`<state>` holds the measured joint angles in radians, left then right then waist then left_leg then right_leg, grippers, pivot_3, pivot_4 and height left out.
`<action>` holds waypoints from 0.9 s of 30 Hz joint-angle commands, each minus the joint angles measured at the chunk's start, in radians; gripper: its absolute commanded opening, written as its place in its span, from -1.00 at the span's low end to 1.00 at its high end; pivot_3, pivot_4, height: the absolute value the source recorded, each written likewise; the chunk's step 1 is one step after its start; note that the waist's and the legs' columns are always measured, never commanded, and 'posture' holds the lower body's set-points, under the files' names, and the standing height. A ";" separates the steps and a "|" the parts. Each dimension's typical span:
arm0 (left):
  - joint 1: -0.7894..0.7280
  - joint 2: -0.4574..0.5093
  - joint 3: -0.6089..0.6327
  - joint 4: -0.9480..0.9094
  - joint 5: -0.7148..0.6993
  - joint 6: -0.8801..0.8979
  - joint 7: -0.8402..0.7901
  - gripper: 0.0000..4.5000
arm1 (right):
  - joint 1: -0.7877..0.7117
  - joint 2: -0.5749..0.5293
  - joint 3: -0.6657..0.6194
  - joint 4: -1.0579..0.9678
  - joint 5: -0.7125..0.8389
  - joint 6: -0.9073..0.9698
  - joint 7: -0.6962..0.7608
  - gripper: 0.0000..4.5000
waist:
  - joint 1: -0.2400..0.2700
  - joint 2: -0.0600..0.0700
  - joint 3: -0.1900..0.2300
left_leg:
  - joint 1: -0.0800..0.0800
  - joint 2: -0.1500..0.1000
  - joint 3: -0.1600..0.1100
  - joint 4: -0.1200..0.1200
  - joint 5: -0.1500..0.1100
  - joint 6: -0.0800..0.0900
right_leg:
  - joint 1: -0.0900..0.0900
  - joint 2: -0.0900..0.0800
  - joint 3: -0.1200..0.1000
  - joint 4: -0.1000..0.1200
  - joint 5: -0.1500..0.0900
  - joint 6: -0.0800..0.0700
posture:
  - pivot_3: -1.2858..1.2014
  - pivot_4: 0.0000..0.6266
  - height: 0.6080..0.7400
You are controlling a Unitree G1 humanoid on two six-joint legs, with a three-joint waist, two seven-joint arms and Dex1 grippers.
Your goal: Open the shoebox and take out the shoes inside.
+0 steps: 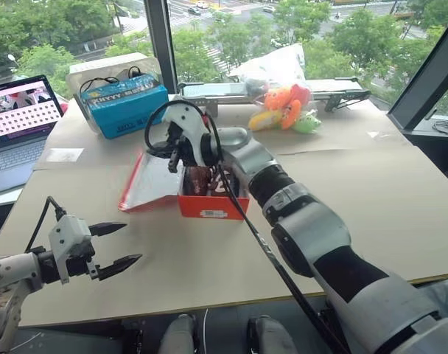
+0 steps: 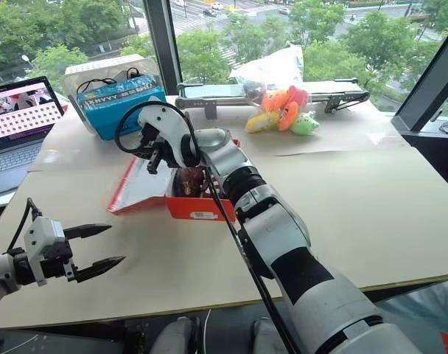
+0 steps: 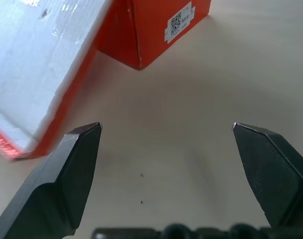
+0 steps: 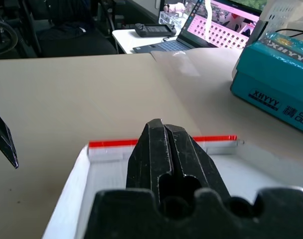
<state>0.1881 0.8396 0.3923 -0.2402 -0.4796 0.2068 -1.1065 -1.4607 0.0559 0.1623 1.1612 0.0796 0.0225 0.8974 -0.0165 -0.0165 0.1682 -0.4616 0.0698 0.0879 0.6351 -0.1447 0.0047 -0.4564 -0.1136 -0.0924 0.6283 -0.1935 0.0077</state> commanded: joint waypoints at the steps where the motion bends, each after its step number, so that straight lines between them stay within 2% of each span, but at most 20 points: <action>1: -0.005 0.025 0.056 -0.055 -0.044 0.037 0.010 1.00 | 0.006 -0.060 -0.039 -0.095 0.007 0.000 0.020 -0.96 | 0.001 0.000 0.000 | 0.000 0.000 0.000 0.000 0.000 0.000 | 0.000 0.000 0.000 0.000 0.000 0.000 | 0.03 -0.52 1.00; 5: -0.026 0.056 0.112 -0.062 -0.096 0.106 0.010 1.00 | 0.084 -0.123 -0.055 -0.275 0.032 0.092 0.034 -0.96 | 0.001 0.000 0.000 | 0.000 0.000 -0.001 0.000 0.001 -0.001 | 0.000 0.000 0.000 0.000 0.000 0.000 | 0.03 -0.52 1.00; 9: -0.055 0.096 0.155 -0.076 -0.145 0.175 0.009 1.00 | 0.285 -0.260 -0.078 -0.641 0.041 0.342 -0.023 -0.96 | 0.005 -0.001 0.000 | 0.000 0.000 -0.001 -0.001 0.001 -0.001 | 0.000 0.001 0.000 0.001 0.000 0.000 | 0.03 -0.52 1.00; 13: -0.096 0.117 0.149 -0.063 -0.129 0.184 0.017 1.00 | 0.395 -0.328 -0.082 -0.871 0.031 0.514 -0.097 -0.96 | 0.006 0.000 0.000 | 0.000 -0.001 0.000 0.000 0.001 -0.001 | 0.000 0.000 0.001 0.001 0.000 -0.001 | 0.03 -0.52 1.00; 18: -0.178 0.136 0.121 -0.039 -0.120 0.202 0.024 1.00 | 0.482 -0.399 -0.092 -1.066 0.054 0.744 -0.151 -0.96 | -0.002 0.000 0.000 | 0.002 0.002 0.000 -0.001 0.001 -0.001 | 0.000 0.002 0.001 0.002 0.000 -0.002 | 0.03 -0.52 1.00; 21: -0.208 0.140 0.103 -0.028 -0.113 0.205 0.022 1.00 | 0.490 -0.414 -0.098 -1.152 0.083 0.835 -0.162 -0.64 | -0.003 0.000 0.000 | 0.002 0.002 0.001 -0.001 0.002 -0.001 | -0.001 0.002 0.002 0.002 0.000 -0.003 | 0.03 -0.52 1.00; 22: -0.214 0.140 0.100 -0.025 -0.111 0.206 0.021 1.00 | 0.490 -0.417 -0.098 -1.168 0.090 0.852 -0.166 -0.44 | -0.003 0.000 0.000 | 0.002 0.002 0.001 -0.001 0.002 -0.001 | -0.001 0.003 0.002 0.002 0.000 -0.003 | 0.03 -0.52 1.00; 27: -0.250 0.125 0.054 -0.006 -0.100 0.195 0.020 1.00 | 0.454 -0.460 -0.007 -1.258 0.131 0.927 -0.096 0.27 | 0.003 0.000 0.000 | 0.002 0.002 0.001 -0.001 0.002 -0.001 | 0.000 0.003 0.002 0.002 0.000 -0.003 | 0.03 -0.52 1.00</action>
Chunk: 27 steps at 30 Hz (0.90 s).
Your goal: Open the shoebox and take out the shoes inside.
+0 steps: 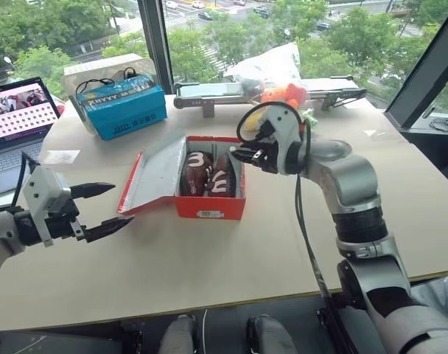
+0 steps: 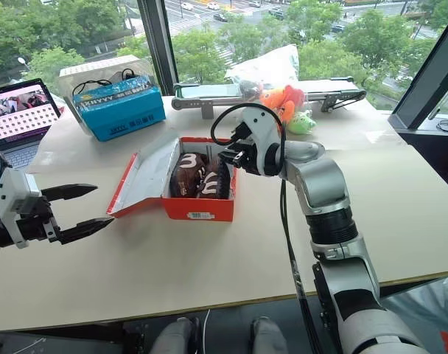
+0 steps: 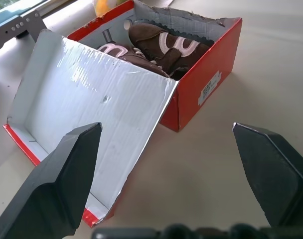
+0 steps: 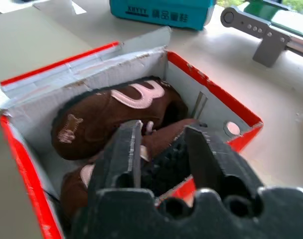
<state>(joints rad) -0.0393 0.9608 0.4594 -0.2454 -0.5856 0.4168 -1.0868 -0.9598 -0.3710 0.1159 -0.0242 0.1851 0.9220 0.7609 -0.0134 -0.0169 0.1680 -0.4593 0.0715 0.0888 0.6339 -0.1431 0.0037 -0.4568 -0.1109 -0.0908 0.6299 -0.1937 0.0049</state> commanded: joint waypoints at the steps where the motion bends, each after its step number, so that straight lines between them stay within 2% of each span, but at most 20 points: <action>1: -0.025 0.002 -0.018 0.001 0.008 -0.017 0.001 1.00 | -0.054 -0.042 0.052 -0.074 0.028 0.030 0.048 0.45 | 0.000 0.000 0.000 | 0.000 0.000 0.000 0.000 0.000 0.000 | 0.000 0.000 0.000 0.000 0.000 0.000 | 0.03 -0.52 1.00; 4: -0.050 -0.009 -0.053 0.023 0.023 -0.033 0.001 1.00 | -0.122 -0.014 0.096 -0.006 0.013 0.032 0.030 0.89 | 0.000 0.000 0.000 | 0.000 0.000 0.000 0.000 0.000 0.000 | 0.000 0.000 0.000 0.000 0.000 0.000 | 0.03 -0.52 1.00; 5: -0.061 -0.015 -0.064 0.030 0.026 -0.038 0.003 1.00 | -0.141 0.001 0.113 0.029 0.003 0.031 0.019 0.98 | -0.001 0.000 0.000 | 0.000 0.000 0.000 0.000 0.000 0.000 | 0.000 0.000 0.000 0.000 0.000 0.000 | 0.03 -0.52 1.00; 8: -0.082 -0.031 -0.087 0.037 0.034 -0.045 0.008 1.00 | -0.166 0.012 0.208 0.123 -0.073 -0.040 0.000 0.98 | -0.002 -0.001 0.000 | 0.000 0.000 0.000 0.000 0.000 0.000 | 0.000 0.001 0.000 0.000 0.000 0.000 | 0.03 -0.52 1.00; 11: -0.087 -0.038 -0.096 0.032 0.034 -0.043 0.010 1.00 | -0.217 0.078 0.170 0.251 -0.088 -0.043 -0.084 0.98 | -0.001 -0.001 0.000 | 0.000 0.000 0.000 0.000 0.001 0.001 | 0.000 0.001 0.000 0.000 0.000 -0.001 | 0.03 -0.52 1.00; 16: -0.083 -0.041 -0.100 0.018 0.030 -0.034 0.013 1.00 | -0.337 0.295 -0.127 0.314 0.013 0.114 -0.360 0.98 | -0.003 -0.001 0.000 | -0.001 0.000 0.000 0.000 0.005 0.005 | -0.001 0.001 0.001 0.001 0.001 -0.001 | 0.03 -0.52 1.00; 23: -0.094 -0.050 -0.125 0.009 0.030 -0.032 0.019 1.00 | -0.465 0.525 -0.365 0.235 0.079 0.351 -0.641 0.98 | -0.001 -0.001 0.000 | -0.001 0.004 0.000 0.000 0.003 0.003 | -0.001 0.004 0.000 0.000 0.001 -0.003 | 0.03 -0.52 1.00; 25: -0.101 -0.053 -0.132 0.006 0.028 -0.029 0.023 1.00 | -0.455 0.543 -0.345 0.240 0.071 0.371 -0.671 0.98 | 0.005 -0.004 -0.002 | -0.001 0.004 0.000 0.000 0.001 -0.001 | 0.000 0.004 0.000 0.000 0.001 -0.003 | 0.03 -0.52 1.00; 27: -0.107 -0.055 -0.136 0.003 0.026 -0.027 0.026 1.00 | -0.418 0.504 -0.252 0.277 0.021 0.352 -0.689 0.98 | 0.005 -0.004 -0.002 | -0.001 0.003 0.000 0.001 0.000 -0.001 | 0.001 0.003 -0.001 -0.001 0.001 -0.003 | 0.03 -0.52 1.00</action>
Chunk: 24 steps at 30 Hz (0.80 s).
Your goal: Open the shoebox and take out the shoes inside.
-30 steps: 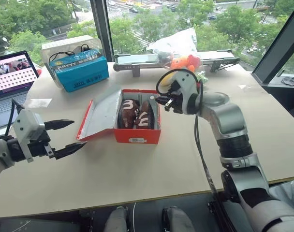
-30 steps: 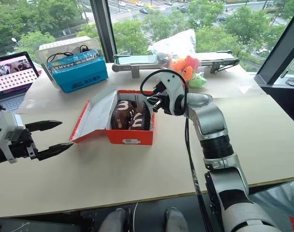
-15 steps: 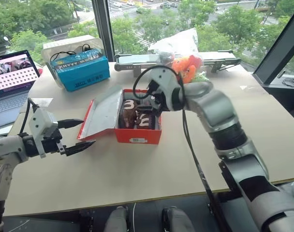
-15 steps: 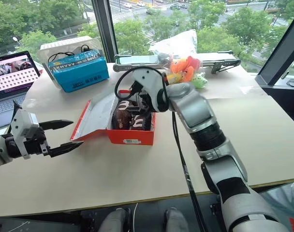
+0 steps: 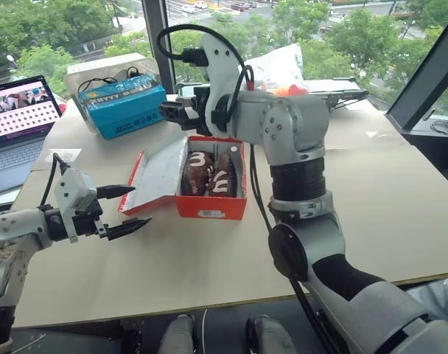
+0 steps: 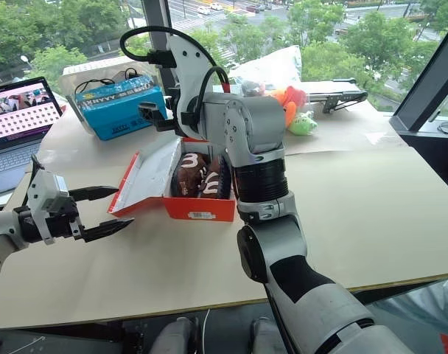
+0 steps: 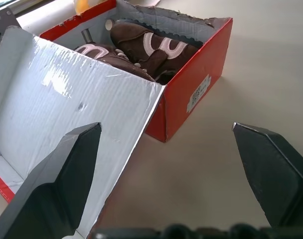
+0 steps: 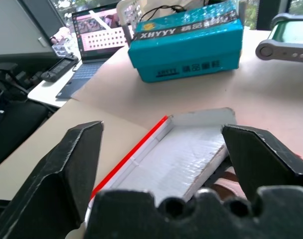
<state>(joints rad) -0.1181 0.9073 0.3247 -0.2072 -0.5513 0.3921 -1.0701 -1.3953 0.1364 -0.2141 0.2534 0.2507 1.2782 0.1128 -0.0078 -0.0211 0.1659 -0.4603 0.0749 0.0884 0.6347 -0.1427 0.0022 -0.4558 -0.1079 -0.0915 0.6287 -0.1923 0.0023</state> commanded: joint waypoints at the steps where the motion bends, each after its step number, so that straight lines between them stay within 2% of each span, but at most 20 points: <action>1: -0.028 -0.002 -0.001 -0.037 -0.010 -0.002 0.010 1.00 | 0.031 -0.019 0.103 0.020 -0.062 -0.014 -0.050 0.98 | -0.004 0.000 0.000 | 0.000 0.000 0.000 0.000 0.000 0.000 | 0.000 0.000 0.000 0.000 0.000 0.000 | 0.03 -0.52 1.00; 6: -0.025 -0.003 0.000 -0.042 -0.012 0.002 0.012 1.00 | 0.054 -0.055 0.158 0.085 -0.082 -0.053 -0.039 0.98 | -0.009 -0.001 0.000 | 0.000 0.000 0.000 -0.001 0.002 0.003 | -0.001 0.000 0.000 0.001 0.000 -0.001 | 0.03 -0.52 1.00; 7: -0.026 -0.005 -0.002 -0.043 -0.012 0.002 0.015 1.00 | 0.059 -0.049 0.153 0.108 -0.079 -0.059 -0.043 0.98 | -0.010 -0.001 0.000 | 0.000 0.000 0.000 -0.001 0.005 0.008 | -0.001 0.000 0.000 0.001 0.000 -0.001 | 0.03 -0.52 1.00; 24: -0.026 -0.016 0.006 -0.083 -0.030 0.033 0.048 1.00 | 0.153 -0.065 0.146 0.302 -0.106 -0.199 -0.093 0.98 | -0.015 -0.001 0.000 | 0.000 0.001 0.000 -0.001 0.005 0.008 | 0.000 0.001 0.001 0.001 0.000 -0.001 | 0.03 -0.52 1.00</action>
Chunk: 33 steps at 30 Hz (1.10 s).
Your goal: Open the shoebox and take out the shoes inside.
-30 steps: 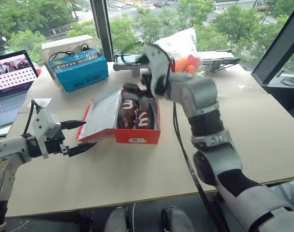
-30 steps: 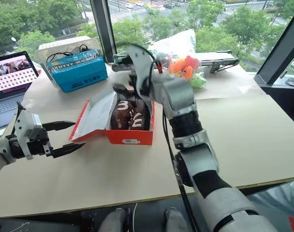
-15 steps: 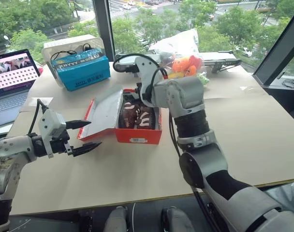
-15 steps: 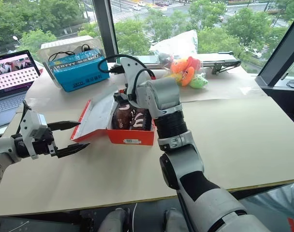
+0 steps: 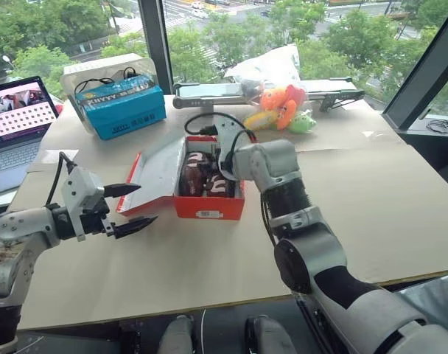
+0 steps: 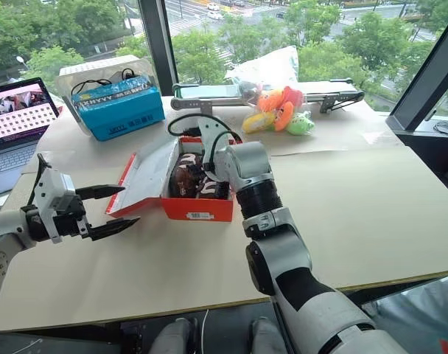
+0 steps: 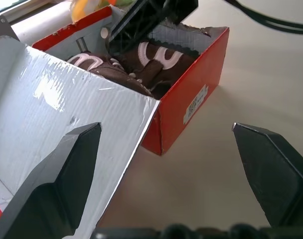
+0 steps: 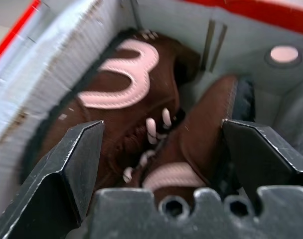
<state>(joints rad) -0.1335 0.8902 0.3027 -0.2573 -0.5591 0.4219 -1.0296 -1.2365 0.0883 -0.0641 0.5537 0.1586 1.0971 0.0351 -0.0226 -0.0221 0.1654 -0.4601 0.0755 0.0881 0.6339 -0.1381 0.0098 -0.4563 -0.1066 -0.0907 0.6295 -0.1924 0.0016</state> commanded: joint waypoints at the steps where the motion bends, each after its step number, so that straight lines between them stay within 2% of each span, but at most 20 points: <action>1: -0.008 0.001 0.028 -0.034 -0.021 0.002 0.008 1.00 | -0.005 -0.020 -0.002 -0.001 -0.014 -0.017 -0.014 0.98 | 0.001 0.000 0.000 | 0.000 0.000 0.000 0.000 0.000 0.000 | 0.000 0.000 0.000 0.000 0.000 0.000 | 0.03 -0.52 1.00; 7: -0.003 0.002 0.032 -0.037 -0.023 0.002 0.008 1.00 | 0.000 -0.027 0.000 -0.009 -0.017 -0.015 -0.018 0.98 | 0.005 0.000 0.000 | 0.000 0.000 0.000 0.000 0.000 0.000 | 0.000 0.000 0.000 0.000 0.000 0.000 | 0.03 -0.52 1.00; 13: -0.005 0.000 0.031 -0.024 -0.021 -0.005 0.003 1.00 | -0.048 -0.045 -0.028 -0.126 0.006 0.062 -0.023 0.98 | 0.005 0.000 0.000 | 0.000 0.000 0.000 0.000 0.000 0.000 | 0.000 0.000 0.000 0.000 0.000 0.000 | 0.03 -0.52 1.00; 21: -0.015 -0.002 0.024 -0.012 -0.017 -0.011 -0.002 1.00 | -0.045 -0.087 -0.020 -0.141 -0.001 0.069 -0.015 0.98 | 0.004 0.000 0.000 | 0.000 0.000 0.000 0.000 0.000 0.000 | 0.000 0.000 0.000 0.000 0.000 0.000 | 0.03 -0.52 1.00; 33: -0.022 0.001 0.023 -0.003 -0.010 -0.013 -0.005 1.00 | -0.006 -0.055 -0.025 -0.174 0.011 0.093 -0.031 0.98 | 0.004 0.000 0.000 | 0.000 0.000 0.000 0.000 0.000 0.000 | -0.001 0.000 0.000 0.000 0.000 0.000 | 0.03 -0.52 1.00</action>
<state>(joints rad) -0.1403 0.8855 0.3036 -0.2486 -0.5590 0.4206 -1.0337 -1.2170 0.0290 -0.0837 0.4299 0.1618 1.1835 0.0068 -0.0189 -0.0220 0.1655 -0.4602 0.0757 0.0881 0.6335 -0.1381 0.0098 -0.4569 -0.1062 -0.0907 0.6292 -0.1926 0.0015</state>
